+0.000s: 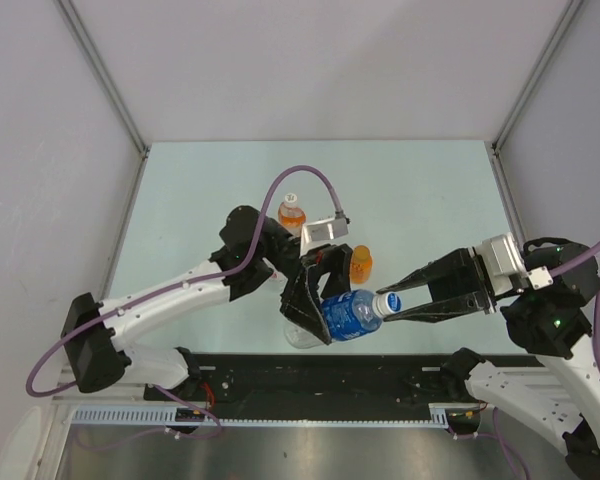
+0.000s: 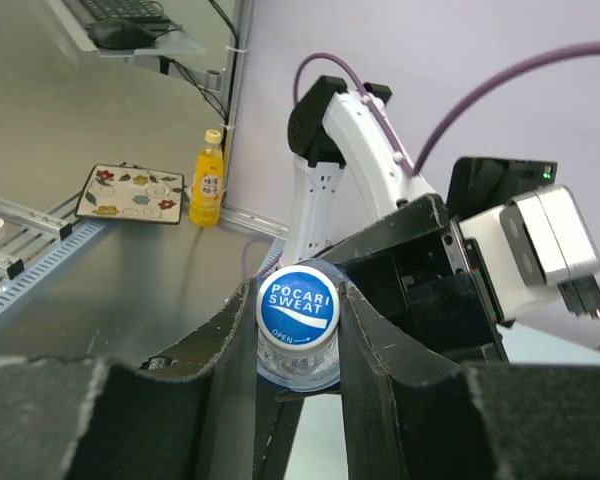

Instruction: Fold the napkin into a case and place the utensils inside

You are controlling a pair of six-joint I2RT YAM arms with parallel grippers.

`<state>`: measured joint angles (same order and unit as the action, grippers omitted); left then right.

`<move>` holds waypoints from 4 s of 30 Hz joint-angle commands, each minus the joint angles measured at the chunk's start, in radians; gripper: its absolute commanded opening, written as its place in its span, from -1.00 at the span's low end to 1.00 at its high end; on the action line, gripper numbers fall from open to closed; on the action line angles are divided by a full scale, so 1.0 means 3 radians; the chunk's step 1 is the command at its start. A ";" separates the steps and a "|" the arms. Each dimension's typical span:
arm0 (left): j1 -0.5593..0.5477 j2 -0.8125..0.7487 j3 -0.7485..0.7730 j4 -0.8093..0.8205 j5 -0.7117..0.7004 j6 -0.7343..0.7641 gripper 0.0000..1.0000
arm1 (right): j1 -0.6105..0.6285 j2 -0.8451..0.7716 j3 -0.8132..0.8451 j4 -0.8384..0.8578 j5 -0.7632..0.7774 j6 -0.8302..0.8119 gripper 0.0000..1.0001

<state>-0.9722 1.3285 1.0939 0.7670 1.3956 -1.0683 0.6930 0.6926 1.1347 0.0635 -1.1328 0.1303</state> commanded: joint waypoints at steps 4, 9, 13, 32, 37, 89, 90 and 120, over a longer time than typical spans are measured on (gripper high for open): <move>0.0040 -0.0465 0.0474 -0.1838 -0.1062 0.1816 -1.00 | -0.0121 -0.0002 -0.0040 -0.0570 0.0314 0.0337 0.21; 0.0040 -0.0613 0.0490 -0.2474 -0.1583 0.2277 -1.00 | -0.0137 -0.0054 0.0032 -0.0610 0.0849 0.0445 0.74; 0.0040 -0.0706 0.0445 -0.2755 -0.2277 0.2456 -1.00 | -0.0137 -0.0105 0.0078 -0.0631 0.1275 0.0532 0.85; -0.0516 -0.1079 -0.0026 -0.2874 -0.5704 0.2998 -1.00 | -0.0137 -0.0064 0.0088 -0.0790 0.3248 0.1298 0.79; -0.0834 -0.0962 -0.0057 -0.2782 -0.6175 0.3335 -1.00 | -0.0137 0.0038 0.0083 -0.0667 0.3433 0.1595 0.76; -0.1361 -0.0650 -0.0092 -0.2434 -0.6835 0.3766 -1.00 | 0.0144 0.0509 0.0083 -0.0841 0.3735 0.1846 -0.02; -0.1361 -0.0650 -0.0093 -0.2429 -0.6835 0.3771 -1.00 | 0.0145 0.0509 0.0078 -0.0841 0.3740 0.1841 -0.07; -0.1361 -0.0675 -0.0118 -0.2403 -0.6846 0.3760 -1.00 | 0.0145 0.0432 0.0058 -0.0882 0.3817 0.1800 -0.30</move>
<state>-1.3750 1.1389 1.0523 0.0044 -0.6464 0.0452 0.7357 0.8234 1.1339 -0.2173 0.0181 0.6785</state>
